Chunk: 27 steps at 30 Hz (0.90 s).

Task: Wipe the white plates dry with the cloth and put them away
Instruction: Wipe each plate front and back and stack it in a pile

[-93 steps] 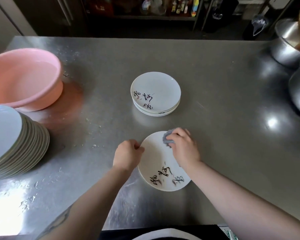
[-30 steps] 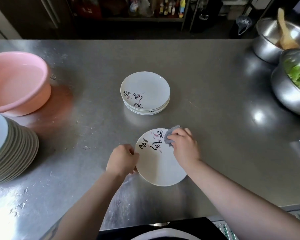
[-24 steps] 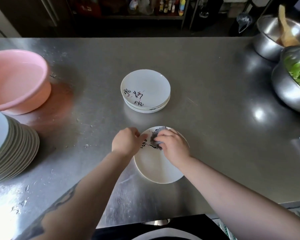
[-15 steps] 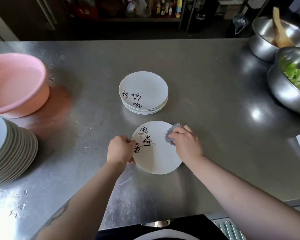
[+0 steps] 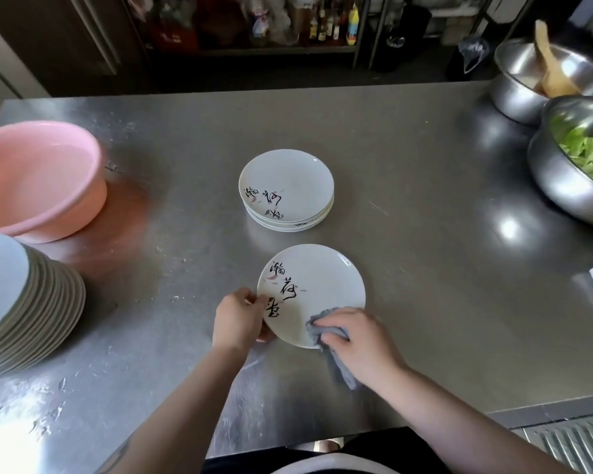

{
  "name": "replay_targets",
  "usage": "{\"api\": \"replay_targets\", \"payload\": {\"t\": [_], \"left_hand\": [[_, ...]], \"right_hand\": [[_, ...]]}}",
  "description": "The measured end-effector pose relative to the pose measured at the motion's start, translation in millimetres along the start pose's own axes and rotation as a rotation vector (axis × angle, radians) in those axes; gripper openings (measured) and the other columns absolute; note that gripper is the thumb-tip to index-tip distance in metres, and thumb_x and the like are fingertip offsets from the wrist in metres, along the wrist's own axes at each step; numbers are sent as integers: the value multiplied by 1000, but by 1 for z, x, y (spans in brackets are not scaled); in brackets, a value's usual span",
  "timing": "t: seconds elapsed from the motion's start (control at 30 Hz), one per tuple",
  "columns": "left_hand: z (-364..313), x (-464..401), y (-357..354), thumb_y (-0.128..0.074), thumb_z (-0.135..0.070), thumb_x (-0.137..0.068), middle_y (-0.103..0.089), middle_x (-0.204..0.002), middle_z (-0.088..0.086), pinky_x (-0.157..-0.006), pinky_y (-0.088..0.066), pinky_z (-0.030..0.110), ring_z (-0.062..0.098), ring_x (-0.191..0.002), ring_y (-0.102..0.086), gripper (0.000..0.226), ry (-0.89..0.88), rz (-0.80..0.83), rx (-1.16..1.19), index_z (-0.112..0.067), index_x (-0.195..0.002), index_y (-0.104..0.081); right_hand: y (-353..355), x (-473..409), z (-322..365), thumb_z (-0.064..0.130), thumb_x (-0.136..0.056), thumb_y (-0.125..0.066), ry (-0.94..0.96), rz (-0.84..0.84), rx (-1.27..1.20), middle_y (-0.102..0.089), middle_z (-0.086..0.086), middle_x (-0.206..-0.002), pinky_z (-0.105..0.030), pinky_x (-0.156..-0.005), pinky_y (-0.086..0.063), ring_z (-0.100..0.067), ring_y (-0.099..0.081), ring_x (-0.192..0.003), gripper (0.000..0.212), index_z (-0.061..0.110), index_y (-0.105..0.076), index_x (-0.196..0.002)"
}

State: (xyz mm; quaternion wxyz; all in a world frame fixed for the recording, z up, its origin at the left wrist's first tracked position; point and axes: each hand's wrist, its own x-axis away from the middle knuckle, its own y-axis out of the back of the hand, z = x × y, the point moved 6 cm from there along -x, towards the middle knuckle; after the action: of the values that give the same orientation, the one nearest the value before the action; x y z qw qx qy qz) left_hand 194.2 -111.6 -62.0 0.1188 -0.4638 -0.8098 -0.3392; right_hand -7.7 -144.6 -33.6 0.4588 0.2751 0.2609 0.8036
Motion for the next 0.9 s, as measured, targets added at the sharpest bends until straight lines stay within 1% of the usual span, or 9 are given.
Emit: {"api": "replay_targets", "payload": {"t": [0.07,0.17,0.27,0.37,0.43,0.53,0.63,0.73,0.9], "left_hand": [[5,7,11,-61,-16,-91,-70,-66,6,-58,-59,42,29,-58,-69,10,-98,-23,-69,-9,-84,-64],[-3,35,22,-71,-19,-83,-67,-73,-11,-65,-53,30,7,-67,-63,10,-448,-202,-274,-25,-91,-68],[-12,59,-9,-82,-13,-75,-68,-91,-9,-74,-52,28,9,-84,-64,19,-810,-18,-335,-20,-90,-74],[-13,61,-32,-92,-22,-62,-72,-100,-3,-83,-54,34,23,-94,-68,28,-920,112,-430,-17,-86,-78],[-14,57,-39,-96,-25,-50,-74,-98,-3,-83,-56,37,23,-94,-70,36,-953,113,-472,-16,-80,-78],[-13,55,-45,-98,-27,-43,-74,-96,-7,-76,-57,29,17,-89,-71,39,-995,98,-490,-21,-76,-78],[-10,55,-47,-89,-35,-61,-74,-101,-14,-78,-53,23,13,-94,-68,24,-1072,71,-520,-27,-80,-77],[-9,62,-42,-69,-36,-83,-74,-105,-13,-83,-51,27,11,-98,-68,16,-1214,-17,-501,-23,-85,-78],[-40,73,-14,-58,-30,-94,-74,-92,-9,-73,-49,25,9,-84,-65,23,-1266,-279,-389,-17,-88,-75]], "right_hand": [[25,1,-9,-3,-79,-66,-100,-117,-248,-69,24,-82,-3,-75,-41,3,-63,-83,45,41,-74,-78],[60,9,-20,-5,-80,-67,-128,-299,-408,-72,23,-75,-25,-73,-56,7,-64,-68,51,46,-70,-78],[69,13,-28,-3,-81,-69,-155,-363,-478,-74,17,-81,-43,-78,-58,2,-66,-71,43,40,-72,-83],[59,15,-26,-3,-81,-69,-181,-345,-530,-74,13,-77,-53,-72,-58,-2,-67,-67,42,38,-73,-82],[54,18,-27,-3,-80,-70,-186,-345,-541,-74,12,-76,-54,-71,-58,-1,-67,-66,43,40,-72,-81],[52,20,-30,-2,-80,-71,-192,-351,-543,-74,10,-78,-54,-71,-58,-3,-67,-68,42,39,-72,-81],[54,22,-31,-2,-80,-71,-194,-357,-549,-75,9,-80,-54,-73,-57,-6,-67,-71,39,38,-73,-82],[61,23,-31,-1,-80,-72,-189,-375,-552,-75,9,-83,-52,-77,-57,-10,-68,-74,37,36,-74,-84],[76,26,-22,0,-79,-73,-130,-443,-527,-74,19,-82,-24,-73,-56,4,-67,-73,33,31,-76,-90]]}}
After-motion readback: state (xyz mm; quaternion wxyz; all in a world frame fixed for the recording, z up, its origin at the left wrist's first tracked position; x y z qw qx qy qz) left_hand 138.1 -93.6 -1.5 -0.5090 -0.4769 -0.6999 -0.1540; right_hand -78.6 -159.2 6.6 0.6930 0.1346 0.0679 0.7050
